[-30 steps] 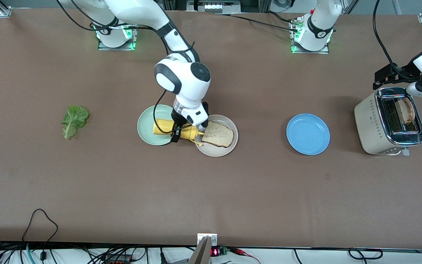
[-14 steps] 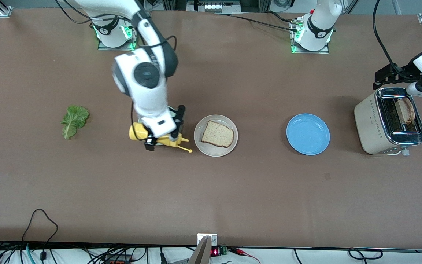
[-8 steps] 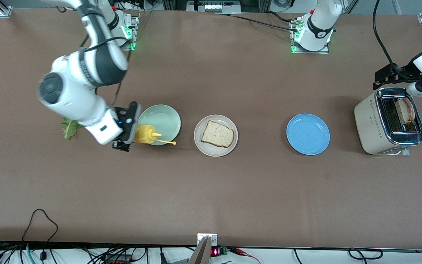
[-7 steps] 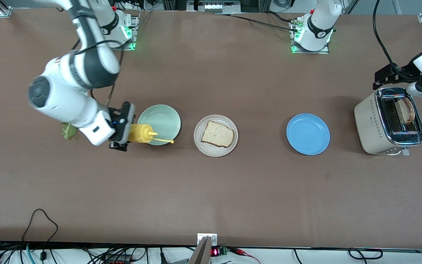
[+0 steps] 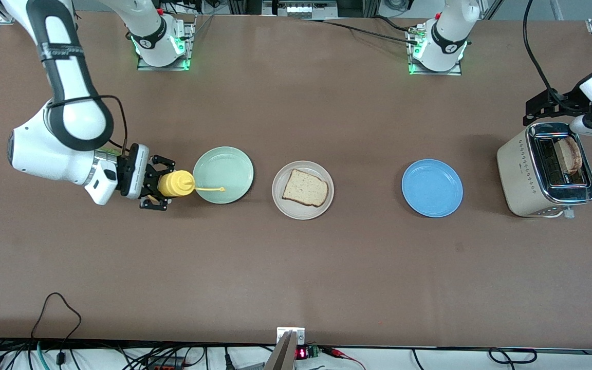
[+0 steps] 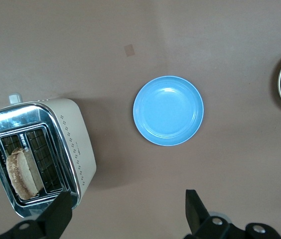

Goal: Make sandwich in beige plate with both arms
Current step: 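Carry the yellow bottle back beside the lettuce leaf, then lower the yellow bottle onto the table with the right gripper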

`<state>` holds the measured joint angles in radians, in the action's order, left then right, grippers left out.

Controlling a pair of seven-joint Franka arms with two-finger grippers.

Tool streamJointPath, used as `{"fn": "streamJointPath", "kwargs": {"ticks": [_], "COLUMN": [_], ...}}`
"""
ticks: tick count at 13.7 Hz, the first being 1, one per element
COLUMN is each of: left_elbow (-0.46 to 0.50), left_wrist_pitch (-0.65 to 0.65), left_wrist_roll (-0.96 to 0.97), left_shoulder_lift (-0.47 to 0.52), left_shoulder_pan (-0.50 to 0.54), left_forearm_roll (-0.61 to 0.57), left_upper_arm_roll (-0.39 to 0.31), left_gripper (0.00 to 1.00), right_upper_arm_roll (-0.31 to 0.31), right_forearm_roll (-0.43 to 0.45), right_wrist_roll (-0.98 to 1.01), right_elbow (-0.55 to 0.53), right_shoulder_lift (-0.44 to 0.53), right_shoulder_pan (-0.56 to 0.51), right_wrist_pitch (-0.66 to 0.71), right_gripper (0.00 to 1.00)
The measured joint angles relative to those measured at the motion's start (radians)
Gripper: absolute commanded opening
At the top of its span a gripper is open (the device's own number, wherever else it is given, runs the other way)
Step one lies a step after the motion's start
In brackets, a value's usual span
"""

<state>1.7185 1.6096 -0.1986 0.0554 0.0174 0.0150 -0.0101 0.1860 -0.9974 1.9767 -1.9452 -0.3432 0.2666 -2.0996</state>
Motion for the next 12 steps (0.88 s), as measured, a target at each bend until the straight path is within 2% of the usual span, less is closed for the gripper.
{"fn": "streamJointPath", "kwargs": {"ticks": [3,6,12], "left_elbow": [0.0,0.0,0.0], "left_wrist_pitch": [0.0,0.0,0.0], "left_wrist_roll": [0.0,0.0,0.0], "left_shoulder_lift": [0.0,0.0,0.0], "left_shoulder_pan": [0.0,0.0,0.0], "left_forearm_roll": [0.0,0.0,0.0], "left_upper_arm_roll": [0.0,0.0,0.0], "left_gripper": [1.0,1.0,1.0], "right_upper_arm_roll": [-0.001,-0.001,-0.001], "right_forearm_roll": [-0.127,-0.212,-0.327], "right_wrist_roll": [0.163,0.29,0.54], "right_elbow": [-0.075,-0.105,-0.11], "right_shoulder_lift": [-0.003,-0.03,-0.178], "right_shoulder_pan": [-0.047,-0.115,-0.26], "right_wrist_pitch": [0.026,0.132,0.348], "right_gripper": [0.28,0.28,0.28]}}
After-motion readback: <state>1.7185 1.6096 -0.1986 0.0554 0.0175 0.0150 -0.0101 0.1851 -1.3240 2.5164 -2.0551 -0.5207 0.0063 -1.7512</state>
